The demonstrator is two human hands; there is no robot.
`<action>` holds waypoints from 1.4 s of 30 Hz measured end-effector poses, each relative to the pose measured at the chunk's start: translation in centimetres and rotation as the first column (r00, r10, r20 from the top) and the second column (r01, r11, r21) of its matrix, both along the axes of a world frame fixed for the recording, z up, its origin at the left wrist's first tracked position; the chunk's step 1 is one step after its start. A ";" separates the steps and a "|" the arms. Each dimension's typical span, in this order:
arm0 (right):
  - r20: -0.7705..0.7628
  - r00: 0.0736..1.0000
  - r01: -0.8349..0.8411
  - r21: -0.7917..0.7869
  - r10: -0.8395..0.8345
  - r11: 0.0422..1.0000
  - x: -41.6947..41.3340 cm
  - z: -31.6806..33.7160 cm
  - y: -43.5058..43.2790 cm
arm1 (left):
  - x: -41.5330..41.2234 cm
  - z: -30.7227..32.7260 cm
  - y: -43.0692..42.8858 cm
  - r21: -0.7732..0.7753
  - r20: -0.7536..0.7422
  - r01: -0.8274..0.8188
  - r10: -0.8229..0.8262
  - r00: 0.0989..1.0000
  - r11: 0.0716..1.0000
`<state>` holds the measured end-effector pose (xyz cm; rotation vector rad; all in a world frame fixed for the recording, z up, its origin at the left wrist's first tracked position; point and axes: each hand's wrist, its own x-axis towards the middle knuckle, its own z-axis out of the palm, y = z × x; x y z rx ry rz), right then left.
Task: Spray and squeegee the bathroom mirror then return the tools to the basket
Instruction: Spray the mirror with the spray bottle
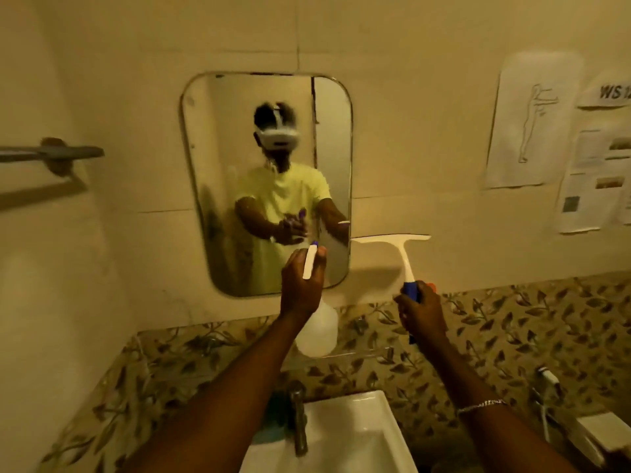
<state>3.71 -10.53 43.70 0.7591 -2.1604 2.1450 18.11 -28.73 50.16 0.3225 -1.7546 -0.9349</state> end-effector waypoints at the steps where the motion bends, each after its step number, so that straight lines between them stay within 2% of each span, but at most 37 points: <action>1: -0.011 0.999 -0.035 -0.041 0.035 0.999 0.5 1.0 -1.3 | 1.2 1.6 -1.3 0.006 -0.019 -0.030 0.031 0.999 1.000; 6: -0.045 0.983 -0.184 -0.243 0.178 0.952 3.5 5.8 -6.6 | 5.9 9.2 -6.5 -0.015 -0.083 -0.161 0.159 0.984 0.987; 11: -0.115 0.972 -0.233 -0.319 0.207 0.918 6.0 10.0 -10.1 | 8.6 14.8 -8.7 -0.102 -0.118 -0.259 0.247 0.962 0.960; 15: -0.144 0.970 -0.234 -0.350 0.195 0.907 6.8 11.7 -11.4 | 8.5 15.6 -9.3 -0.010 -0.105 -0.305 0.302 0.947 0.952; 19: -0.132 0.965 -0.259 -0.372 0.226 0.891 7.3 12.2 -12.1 | 8.5 12.4 -9.1 0.044 -0.046 -0.269 0.271 0.961 0.962; 23: -0.116 0.961 -0.277 -0.383 0.252 0.881 7.5 11.5 -12.0 | 8.3 6.8 -8.2 0.196 0.077 -0.288 0.278 0.957 0.937; 25: -0.093 0.961 -0.276 -0.383 0.261 0.881 7.3 11.1 -12.0 | 8.1 3.8 -7.3 0.189 0.106 -0.300 0.285 0.953 0.935; 29: -0.058 0.963 -0.264 -0.387 0.263 0.883 7.3 10.8 -11.6 | 8.6 -0.9 -6.6 0.192 0.055 -0.232 0.225 0.973 0.954; 34: -0.032 0.937 -0.336 -0.357 0.348 0.871 8.0 11.2 -11.3 | 8.8 -6.2 -5.7 0.250 0.188 -0.345 0.304 0.934 0.905; 37: -0.075 0.900 -0.430 -0.308 0.429 0.849 9.8 13.6 -12.4 | 9.7 -8.3 -5.6 0.304 0.227 -0.342 0.281 0.932 0.889; 39: -0.116 0.880 -0.474 -0.270 0.460 0.838 11.3 16.4 -13.7 | 10.4 -8.9 -5.8 0.334 0.195 -0.304 0.251 0.948 0.892; 42: -0.186 0.869 -0.492 -0.235 0.458 0.838 13.6 21.4 -16.2 | 11.4 -8.3 -6.1 0.288 0.139 -0.257 0.225 0.964 0.923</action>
